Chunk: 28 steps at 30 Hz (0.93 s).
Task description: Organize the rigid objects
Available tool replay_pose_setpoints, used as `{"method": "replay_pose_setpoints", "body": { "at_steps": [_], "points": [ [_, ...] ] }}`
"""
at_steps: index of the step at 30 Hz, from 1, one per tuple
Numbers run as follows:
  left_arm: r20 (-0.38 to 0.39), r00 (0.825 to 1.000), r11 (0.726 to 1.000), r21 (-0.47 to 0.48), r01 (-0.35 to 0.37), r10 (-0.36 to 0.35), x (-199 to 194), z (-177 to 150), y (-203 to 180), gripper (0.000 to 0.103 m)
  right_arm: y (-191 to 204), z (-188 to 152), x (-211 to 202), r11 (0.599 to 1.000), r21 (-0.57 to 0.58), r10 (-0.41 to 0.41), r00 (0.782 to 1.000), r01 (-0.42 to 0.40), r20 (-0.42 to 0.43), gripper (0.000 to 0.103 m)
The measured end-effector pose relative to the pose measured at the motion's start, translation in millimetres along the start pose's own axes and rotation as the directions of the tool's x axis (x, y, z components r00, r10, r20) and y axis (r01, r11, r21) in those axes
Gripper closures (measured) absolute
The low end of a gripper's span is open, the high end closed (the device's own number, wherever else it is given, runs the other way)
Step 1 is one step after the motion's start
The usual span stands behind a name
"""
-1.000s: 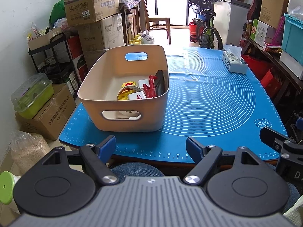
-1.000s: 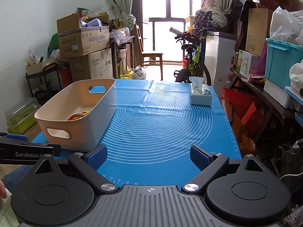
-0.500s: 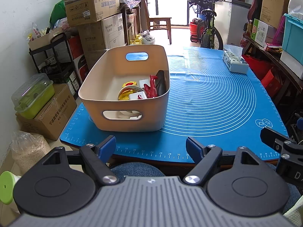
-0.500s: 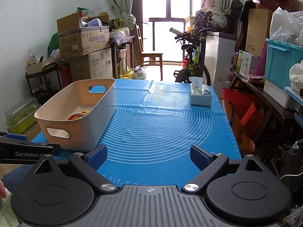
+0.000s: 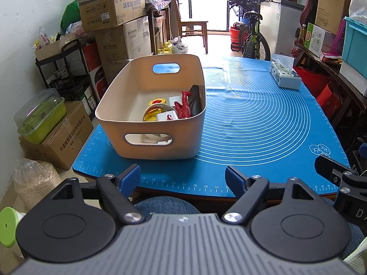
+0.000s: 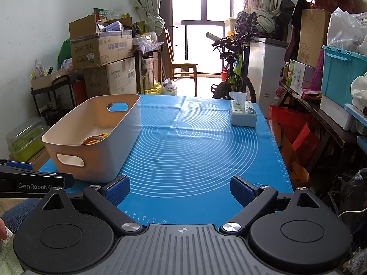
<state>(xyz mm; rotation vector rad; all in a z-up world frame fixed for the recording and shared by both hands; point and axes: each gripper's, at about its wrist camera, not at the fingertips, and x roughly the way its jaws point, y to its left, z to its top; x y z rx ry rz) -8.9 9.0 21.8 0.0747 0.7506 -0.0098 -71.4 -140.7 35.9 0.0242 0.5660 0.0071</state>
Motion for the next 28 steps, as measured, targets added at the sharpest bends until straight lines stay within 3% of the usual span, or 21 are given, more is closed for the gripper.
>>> {"method": "replay_pose_setpoints", "body": {
  "at_steps": [28],
  "points": [
    [0.005,1.000,1.000,0.004,-0.008,0.008,-4.3,1.5,5.9,0.022,0.4,-1.1,1.1,1.000,0.005,-0.001,1.000,0.001,-0.005,0.009]
  ]
}}
